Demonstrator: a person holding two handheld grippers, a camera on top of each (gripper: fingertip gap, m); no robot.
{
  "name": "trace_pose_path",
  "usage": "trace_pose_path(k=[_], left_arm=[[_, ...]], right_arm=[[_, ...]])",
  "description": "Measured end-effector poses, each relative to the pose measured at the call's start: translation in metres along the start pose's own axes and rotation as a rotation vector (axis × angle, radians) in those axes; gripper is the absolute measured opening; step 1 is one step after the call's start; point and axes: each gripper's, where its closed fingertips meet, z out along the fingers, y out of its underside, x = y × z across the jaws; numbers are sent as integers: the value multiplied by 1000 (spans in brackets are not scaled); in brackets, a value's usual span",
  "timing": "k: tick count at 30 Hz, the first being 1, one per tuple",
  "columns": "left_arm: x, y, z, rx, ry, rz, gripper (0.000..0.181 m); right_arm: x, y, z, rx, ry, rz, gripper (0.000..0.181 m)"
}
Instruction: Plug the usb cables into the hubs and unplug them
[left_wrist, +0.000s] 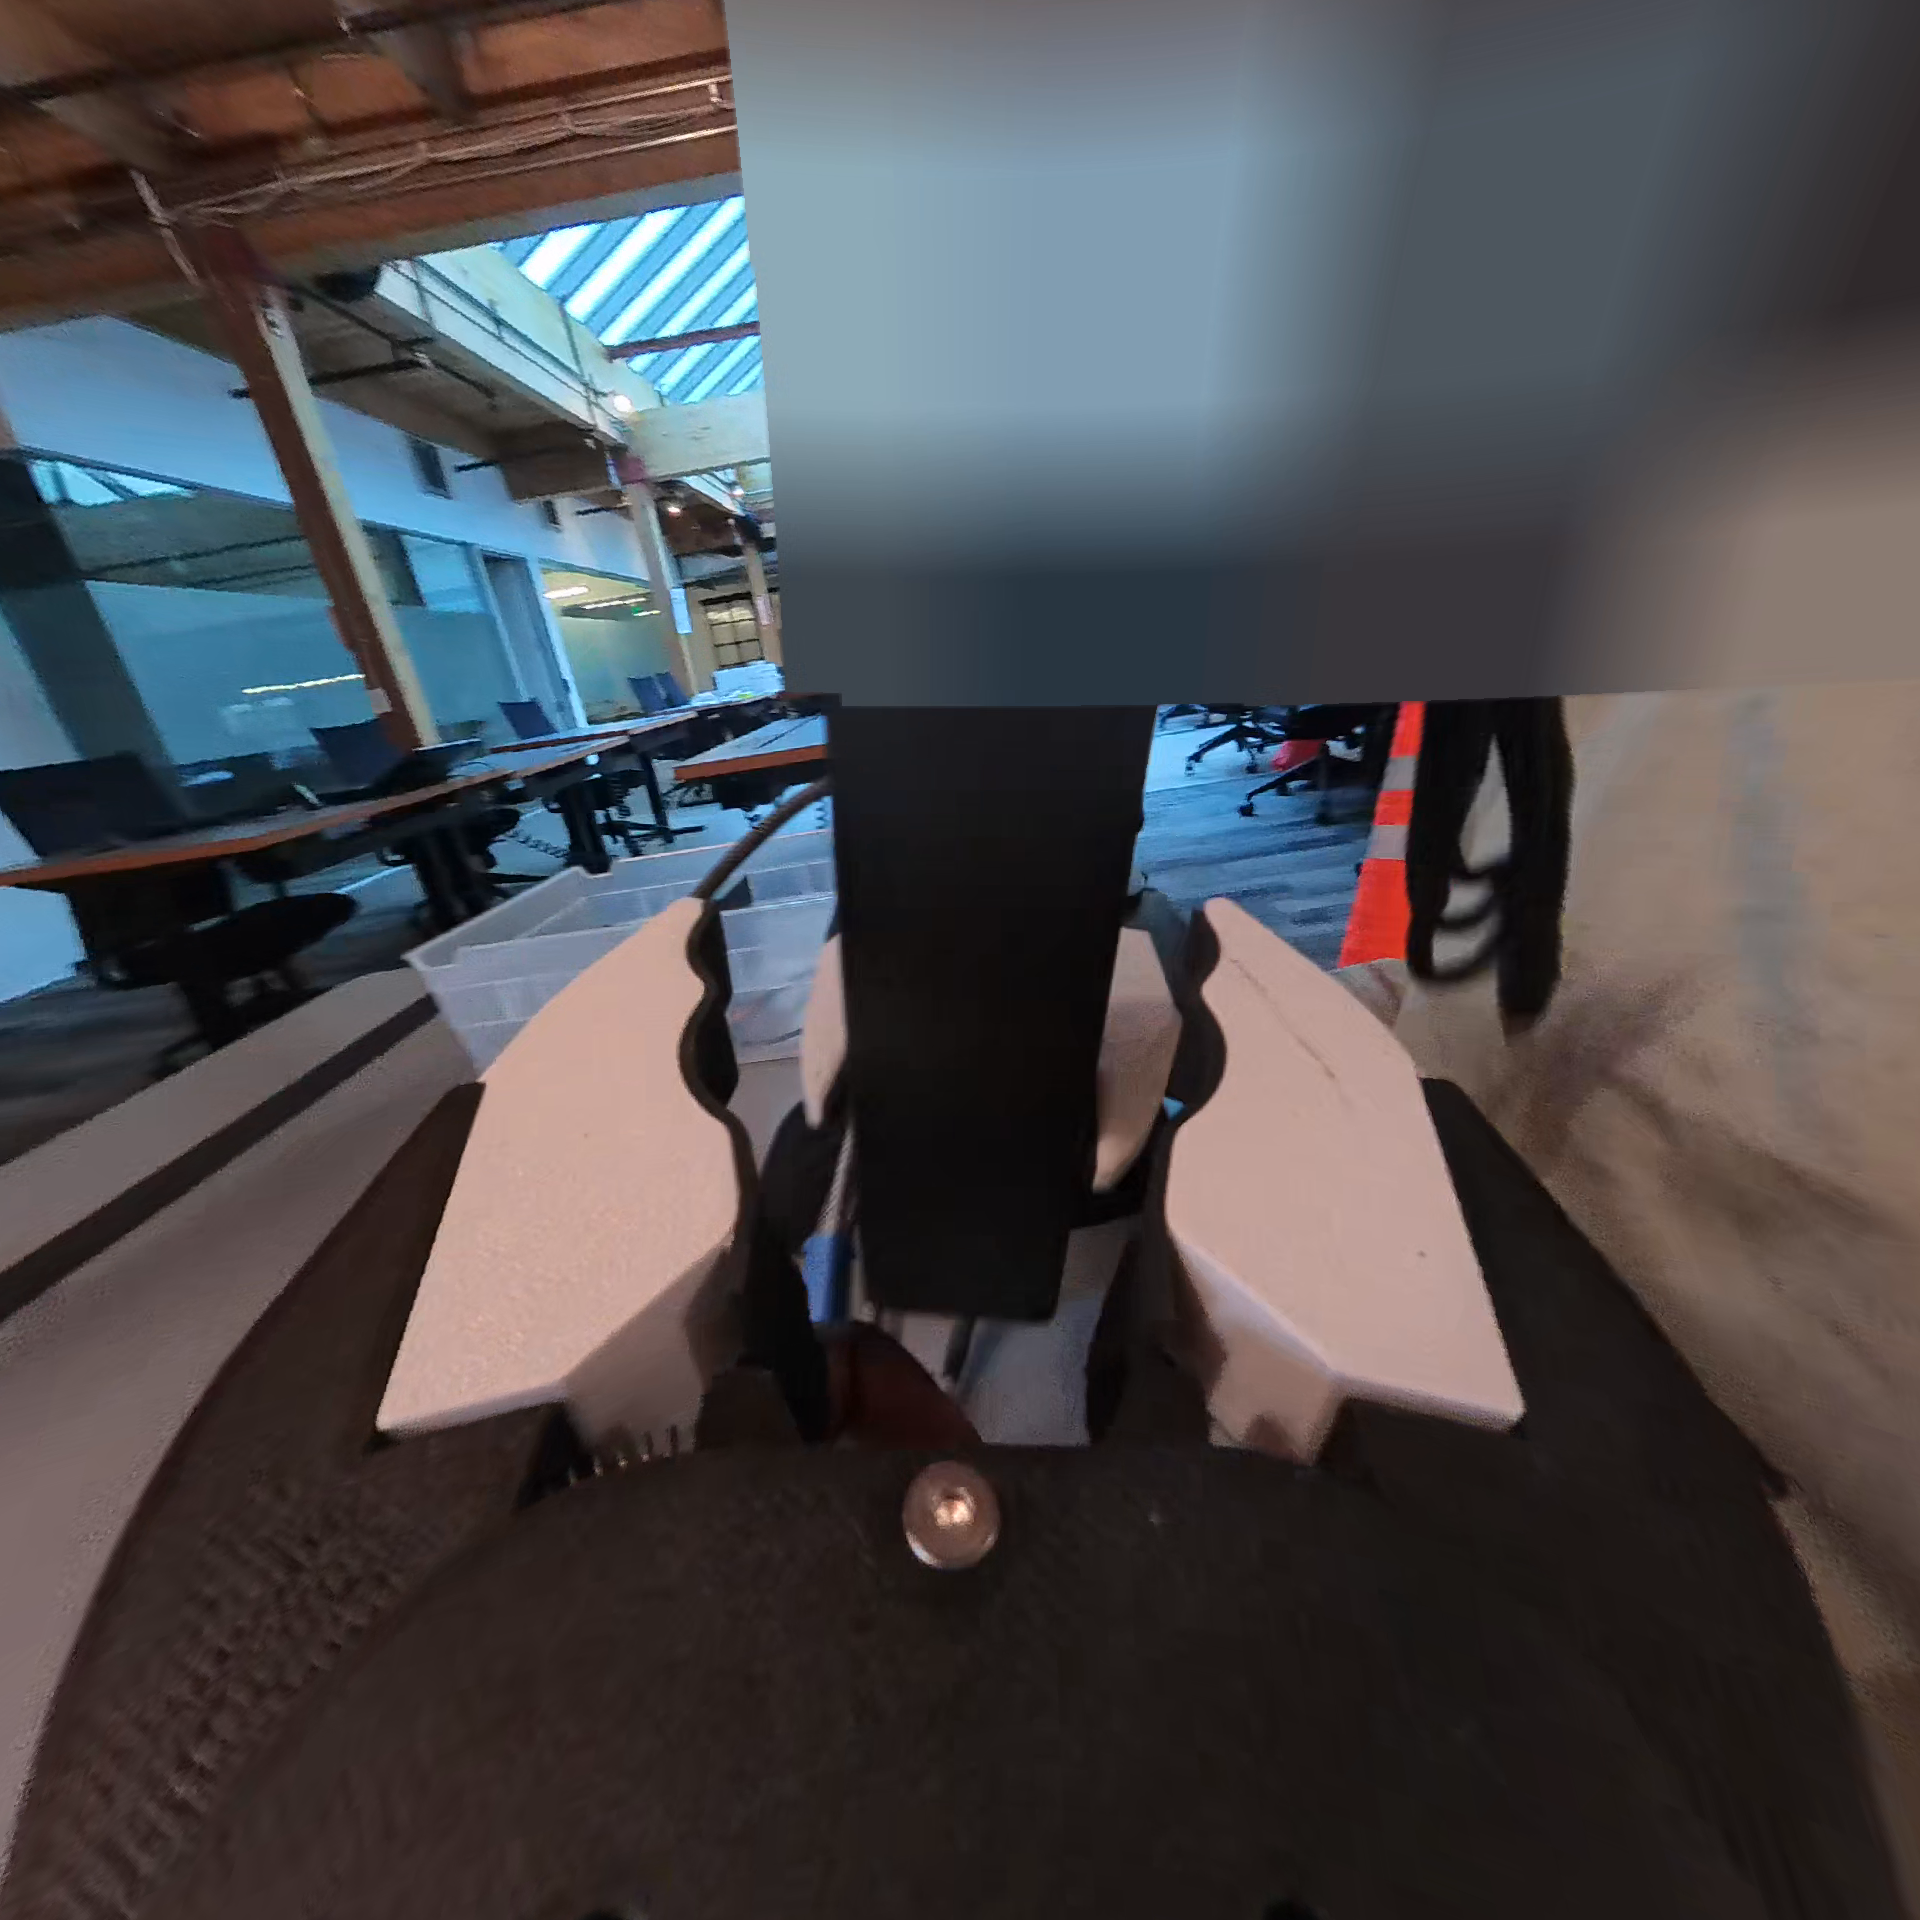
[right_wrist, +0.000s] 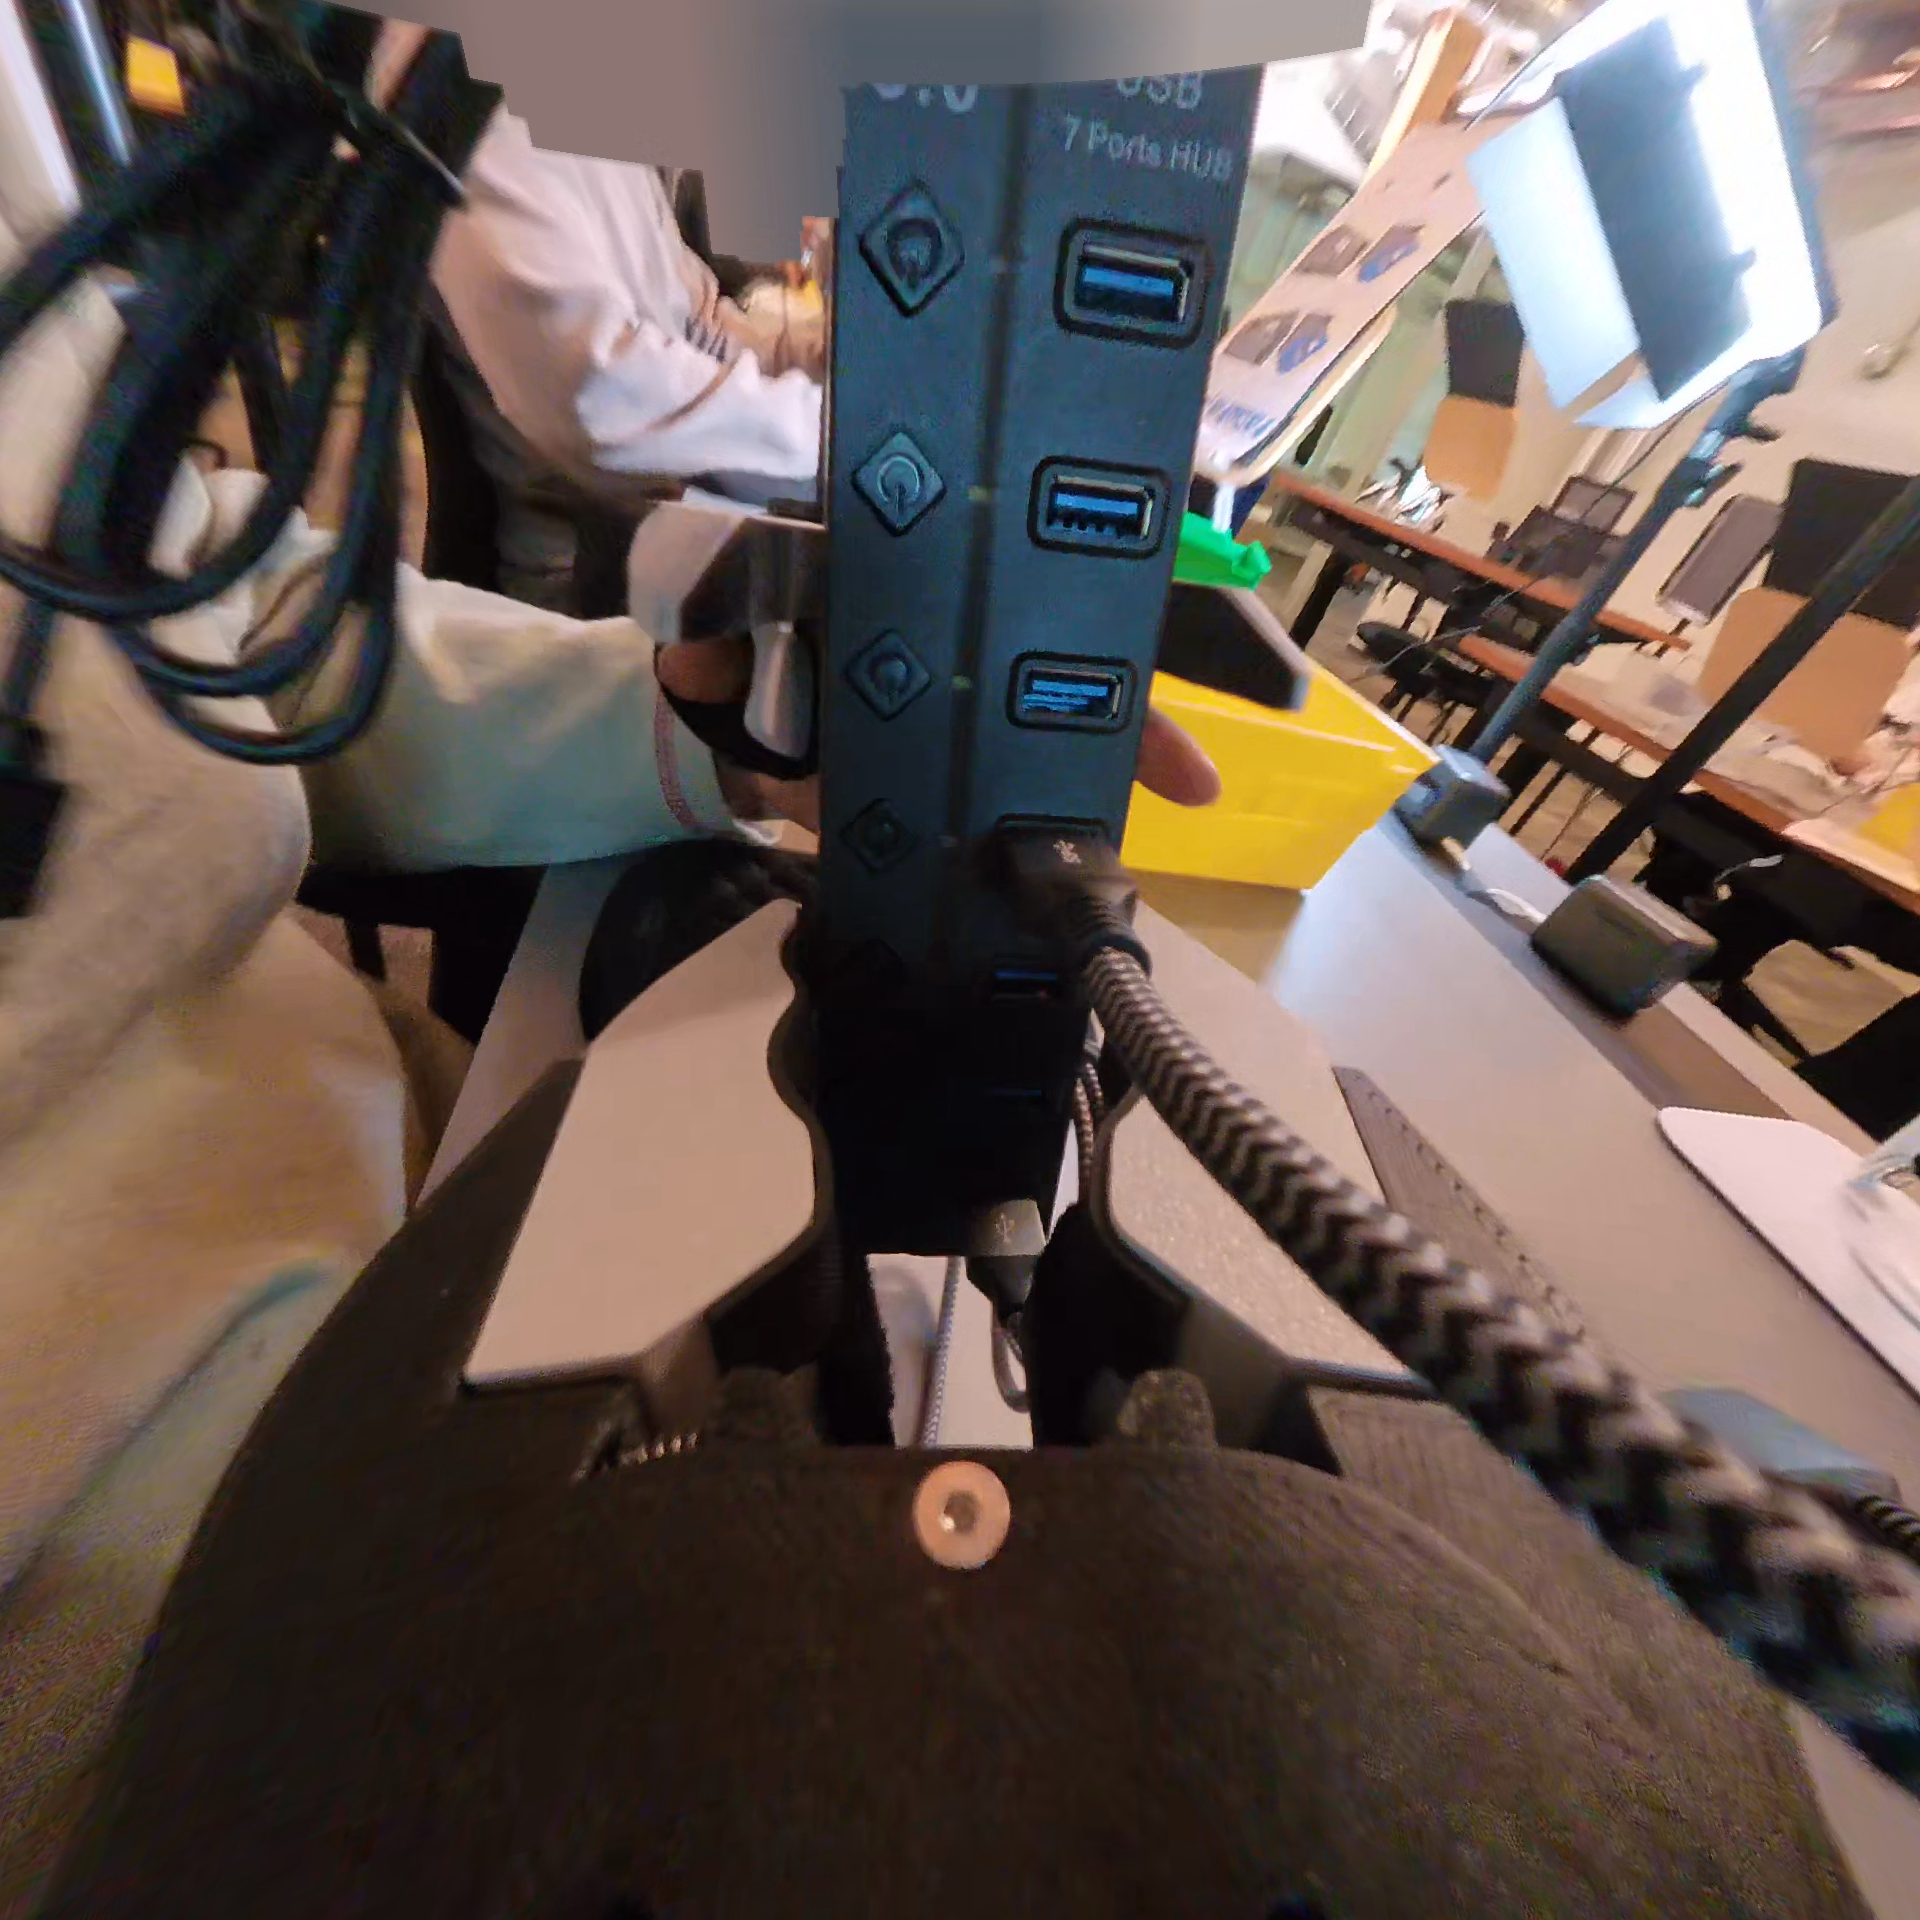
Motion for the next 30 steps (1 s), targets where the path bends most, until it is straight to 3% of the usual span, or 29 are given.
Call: trace_pose_path(k=[2, 5, 8, 13, 18, 20, 30], left_arm=[[6, 9, 12, -2, 17, -21, 82], [11, 13, 15, 28, 0, 23, 64], [13, 21, 10, -15, -9, 6, 64], [7, 27, -6, -25, -68, -20, 64], [10, 34, -12, -18, -66, -54, 64], [11, 37, -12, -38, -63, -42, 64], [15, 51, -8, -136, -41, -19, 63]], right_arm=[[-6, 6, 5, -42, -34, -1, 55], [-13, 13, 9, -75, -78, 13, 55], [-16, 14, 6, -66, -135, 79, 51], [5, -5, -16, 145, -67, 193, 35], [-3, 15, 5, 36, -81, 179, 33], [-5, 13, 9, 67, -93, 197, 20], [-7, 13, -3, 43, -144, 154, 16]])
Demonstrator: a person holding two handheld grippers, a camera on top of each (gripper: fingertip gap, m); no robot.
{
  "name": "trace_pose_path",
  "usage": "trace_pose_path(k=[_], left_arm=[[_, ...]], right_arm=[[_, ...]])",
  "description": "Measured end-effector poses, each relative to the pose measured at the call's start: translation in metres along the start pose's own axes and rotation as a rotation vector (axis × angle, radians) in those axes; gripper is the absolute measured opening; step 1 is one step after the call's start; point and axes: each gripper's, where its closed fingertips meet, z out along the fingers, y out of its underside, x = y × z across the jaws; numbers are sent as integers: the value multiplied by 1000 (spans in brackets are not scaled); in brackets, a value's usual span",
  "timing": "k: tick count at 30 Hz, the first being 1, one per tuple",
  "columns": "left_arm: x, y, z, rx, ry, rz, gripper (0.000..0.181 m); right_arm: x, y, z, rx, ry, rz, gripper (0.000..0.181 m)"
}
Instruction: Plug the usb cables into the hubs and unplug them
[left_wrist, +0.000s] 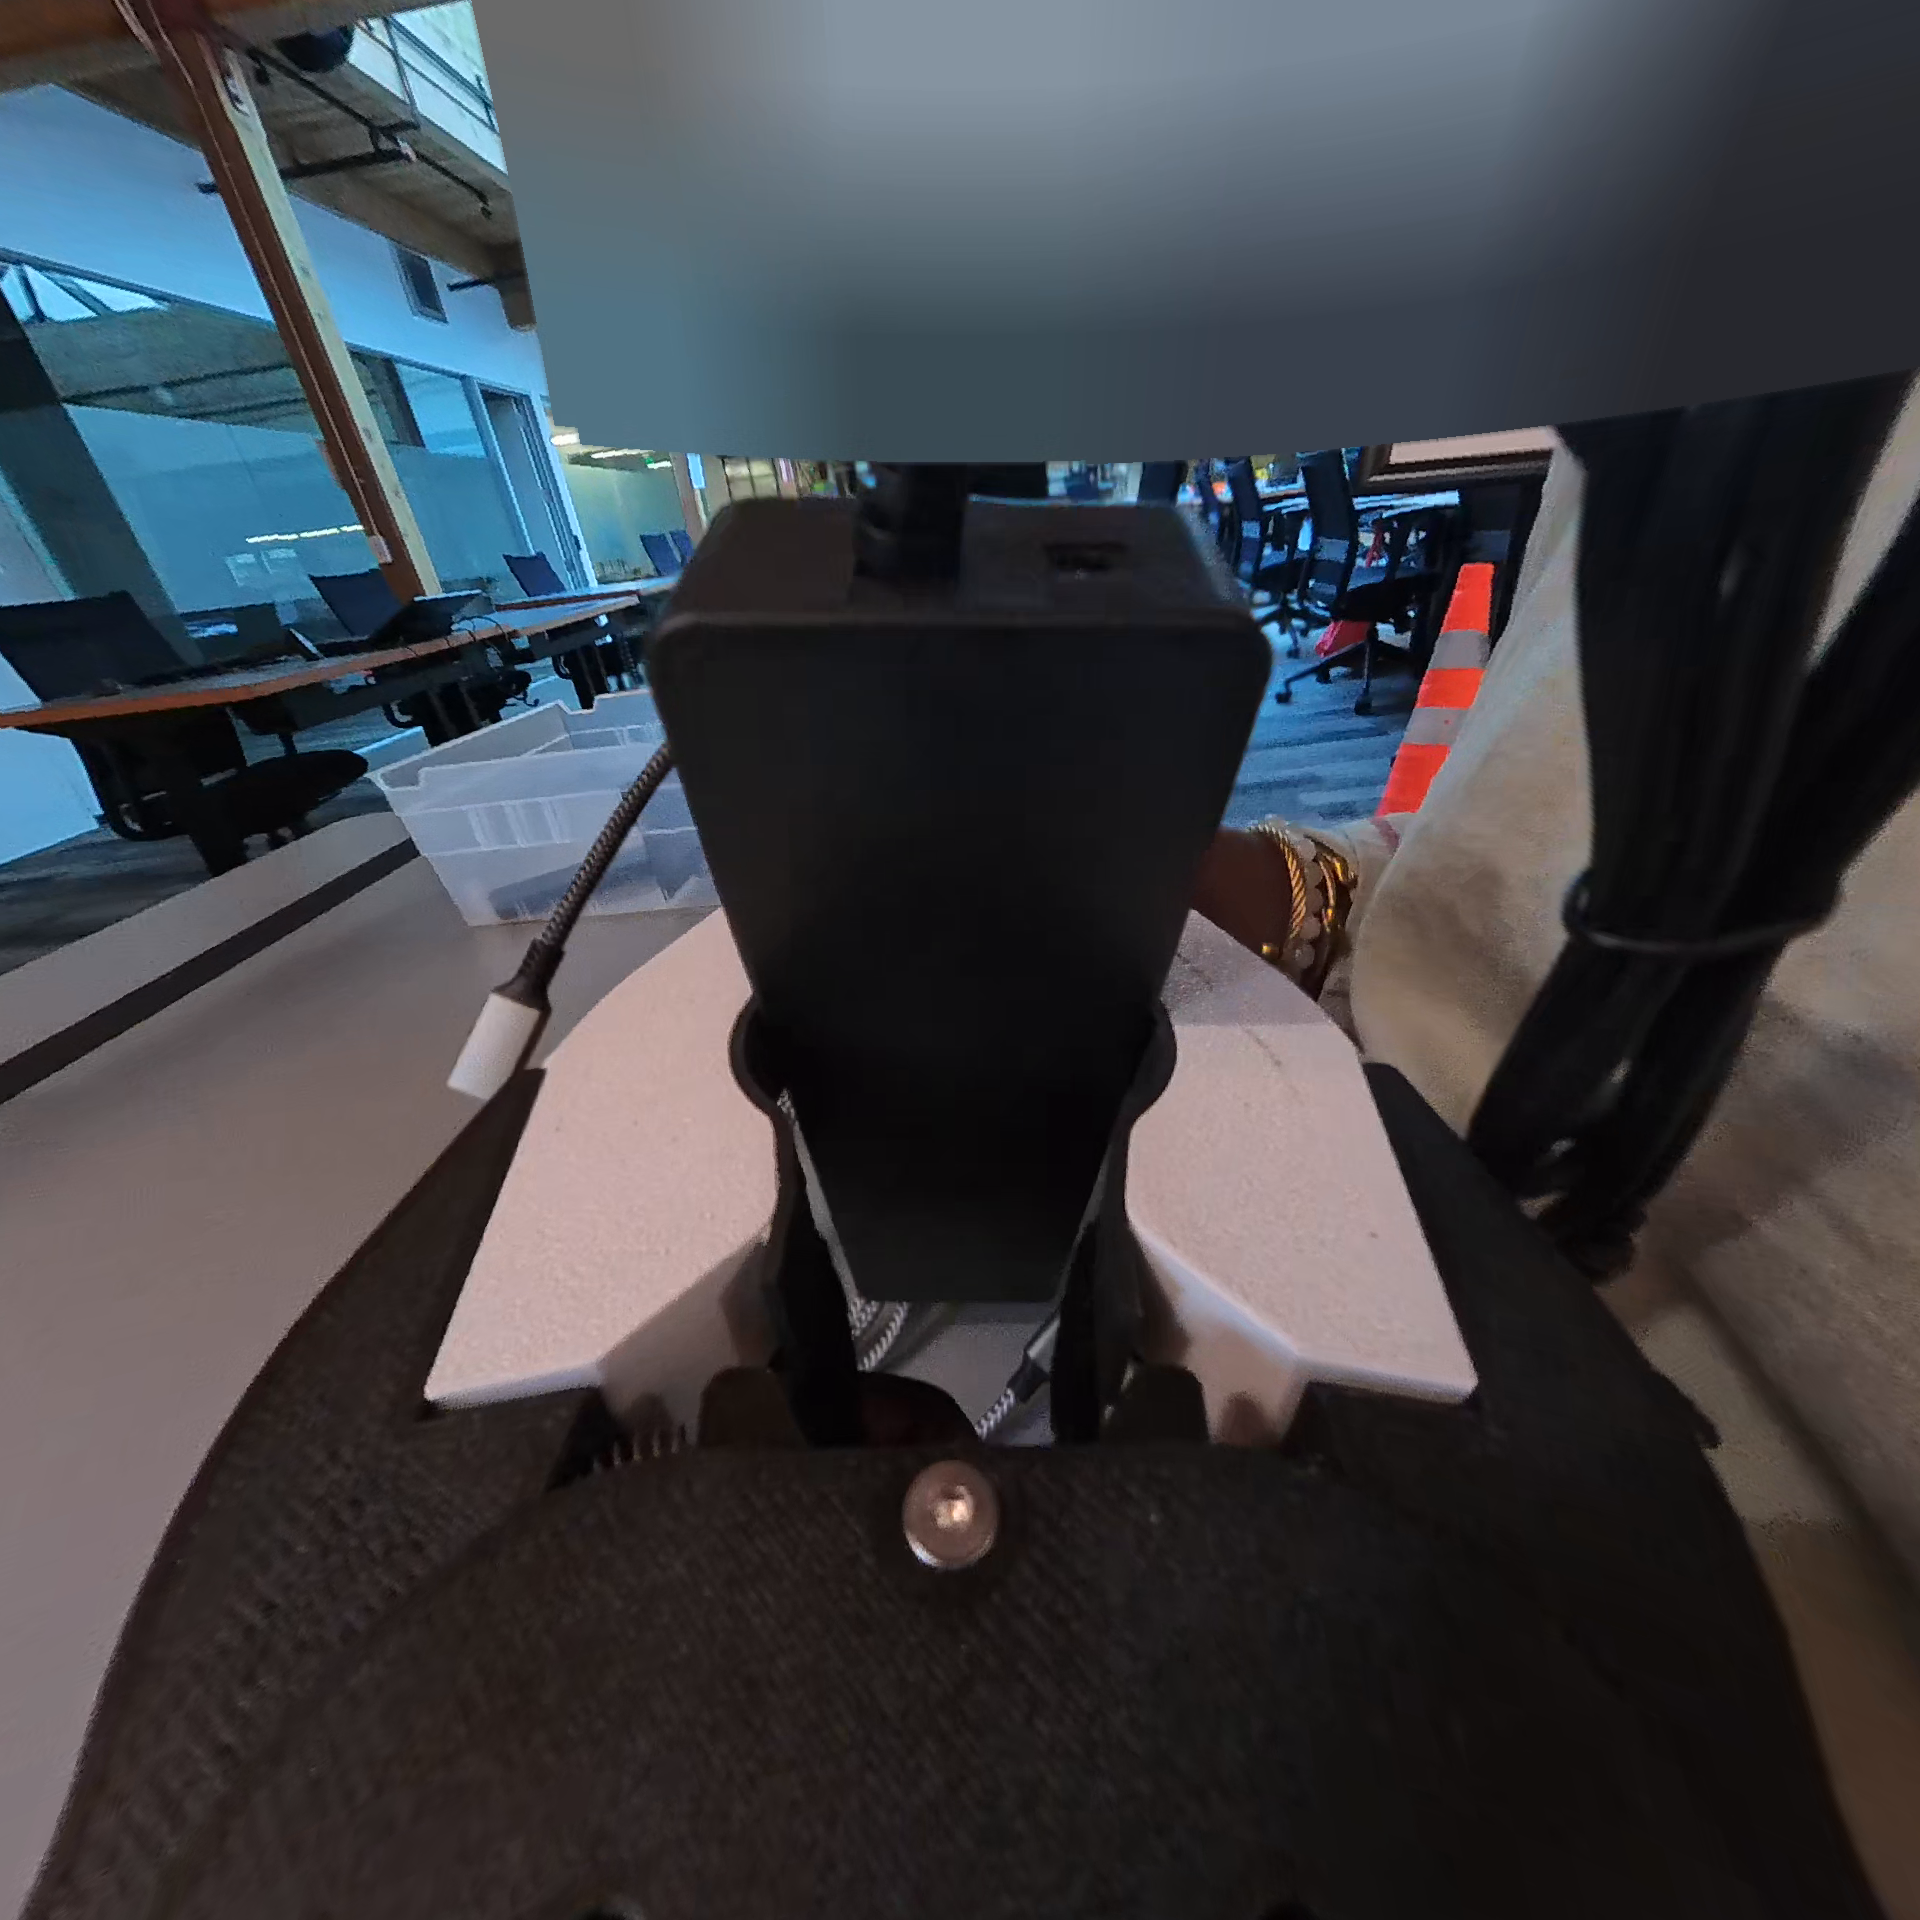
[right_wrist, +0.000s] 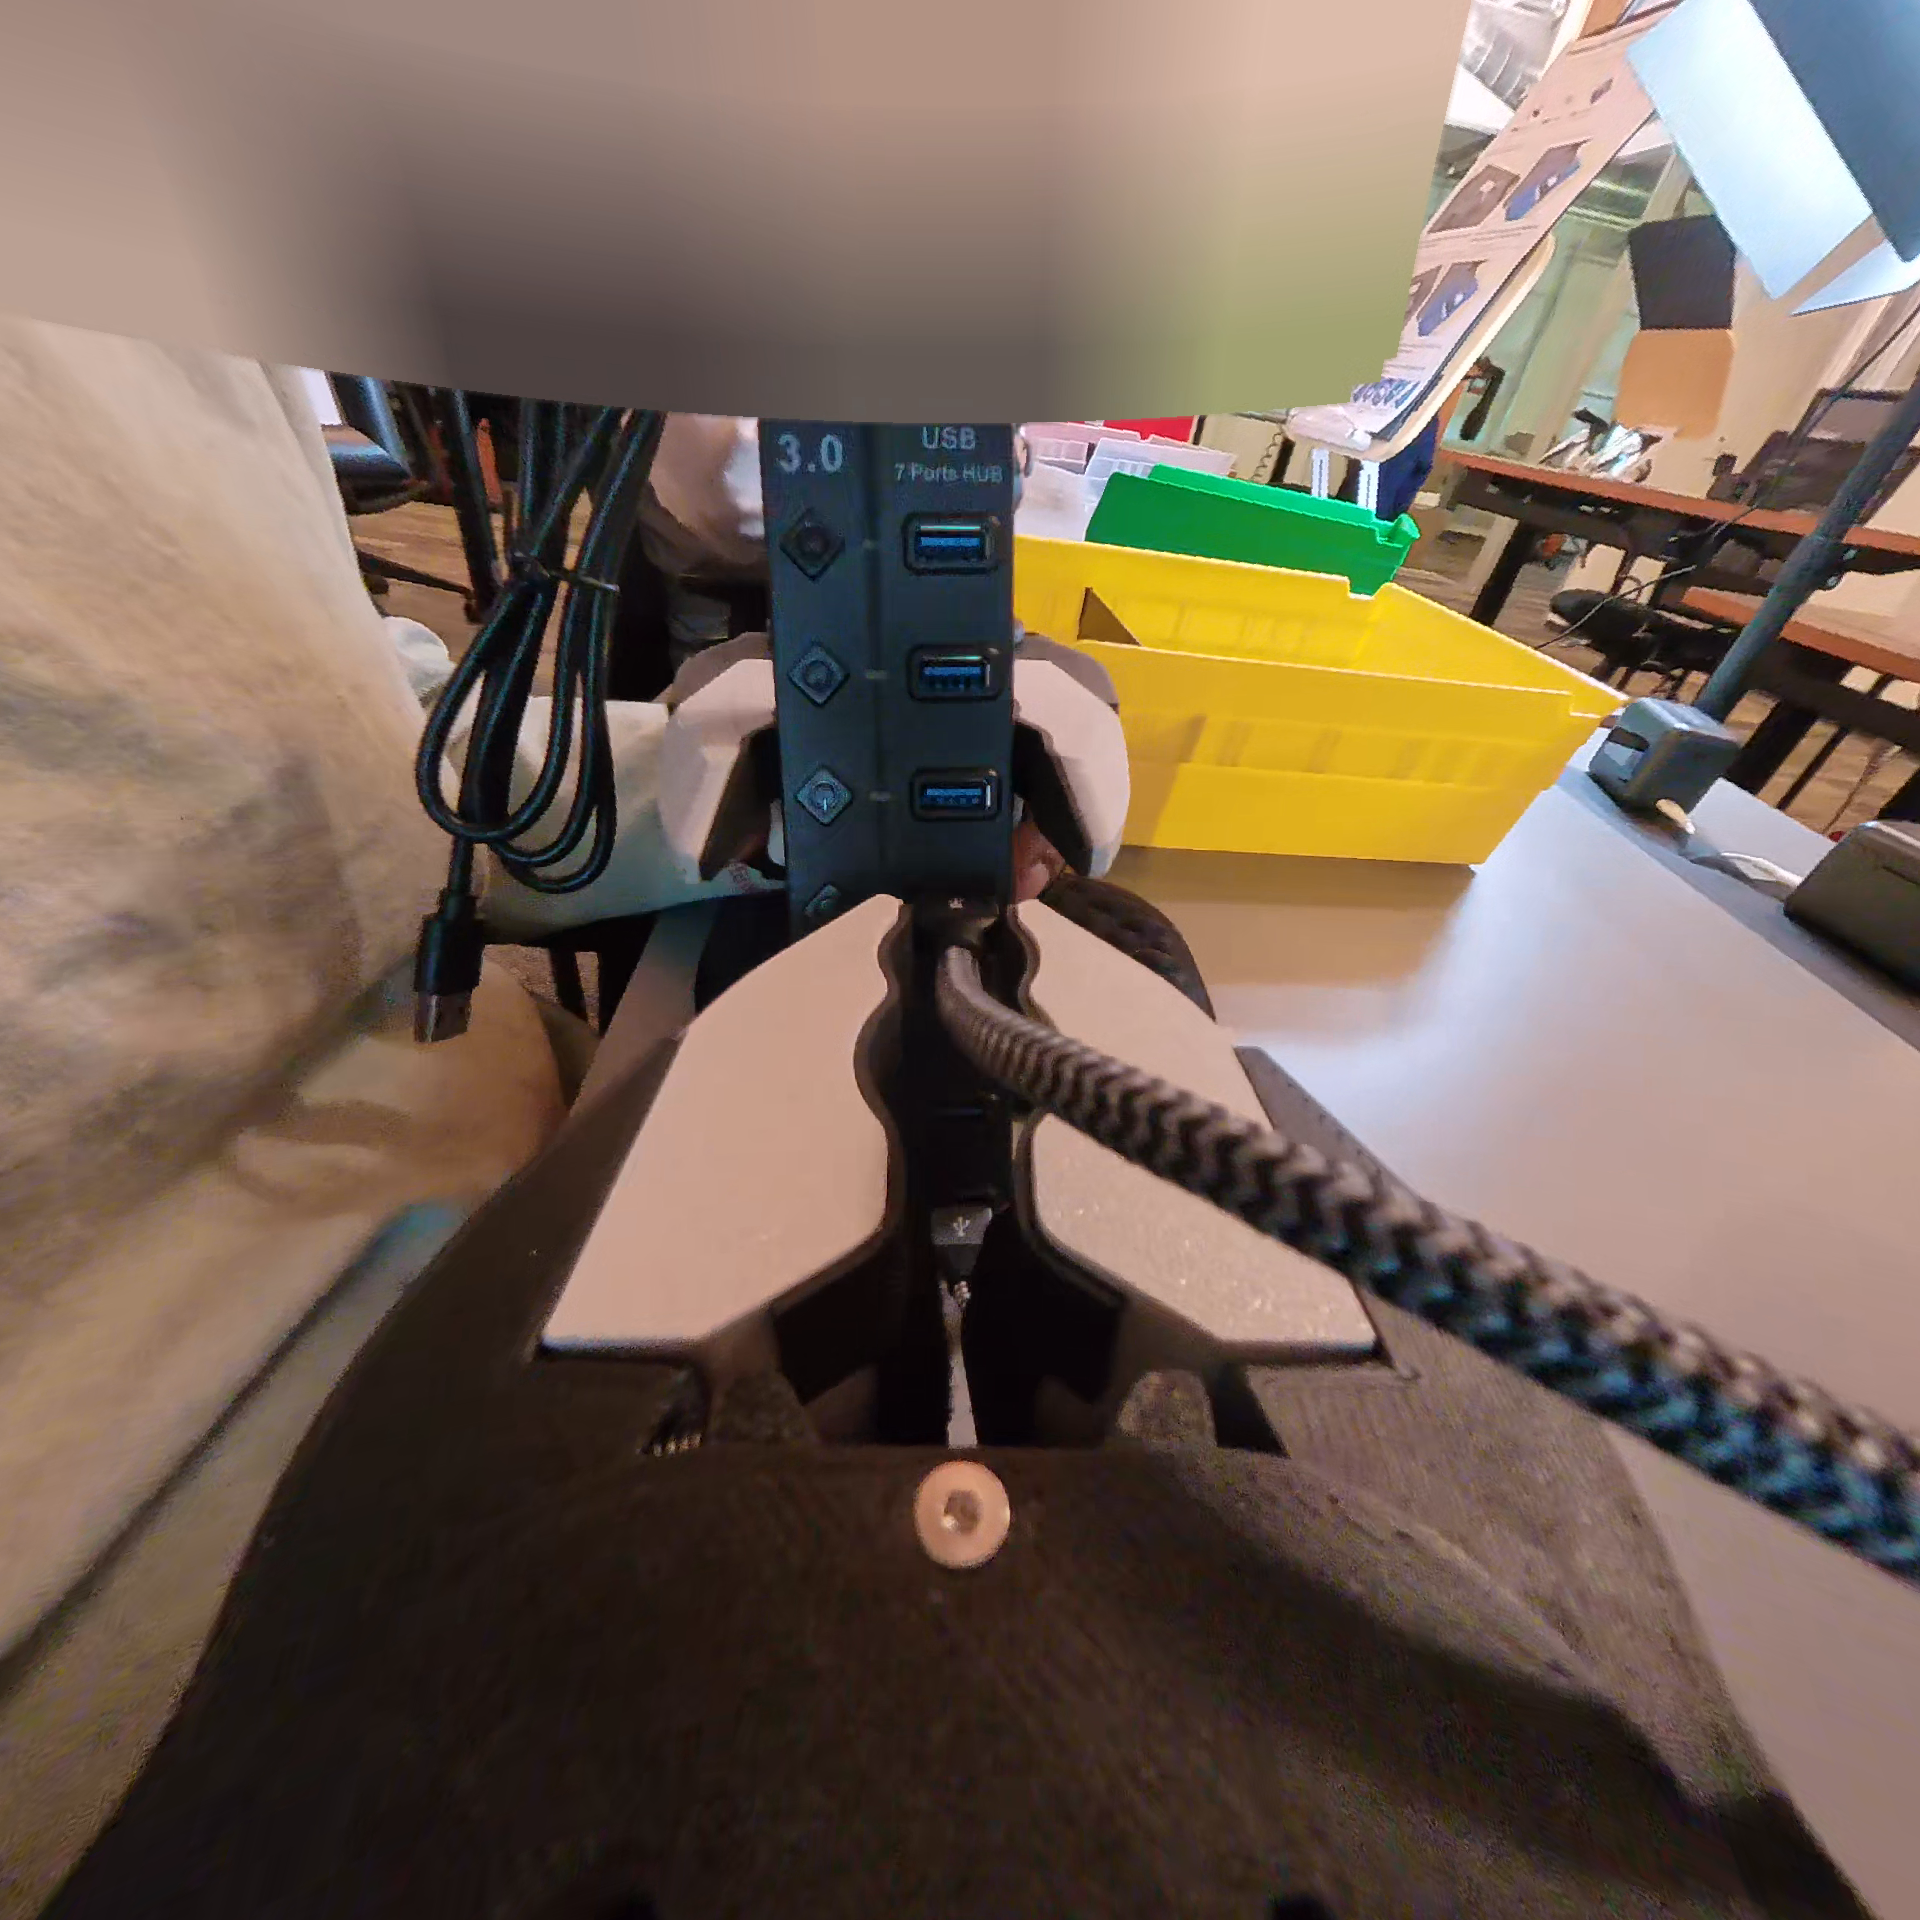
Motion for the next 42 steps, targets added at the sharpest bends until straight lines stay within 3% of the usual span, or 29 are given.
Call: trace_pose_path(k=[16, 26, 32, 39, 42], left_arm=[[2, 30, 15, -221, -1, 42, 63], [-10, 31, 14, -219, -78, 15, 63], [5, 38, 18, -271, 17, 58, 63], [-12, 36, 17, -256, -98, 31, 64], [-4, 37, 18, -257, -42, 37, 64]], right_arm=[[1, 11, -20, -131, -8, -57, 16], [10, 15, -18, -222, 87, -119, 16], [0, 17, -25, -241, -55, -118, 16], [10, 16, -24, -272, 65, -188, 16], [3, 15, -26, -275, -4, -203, 16]])
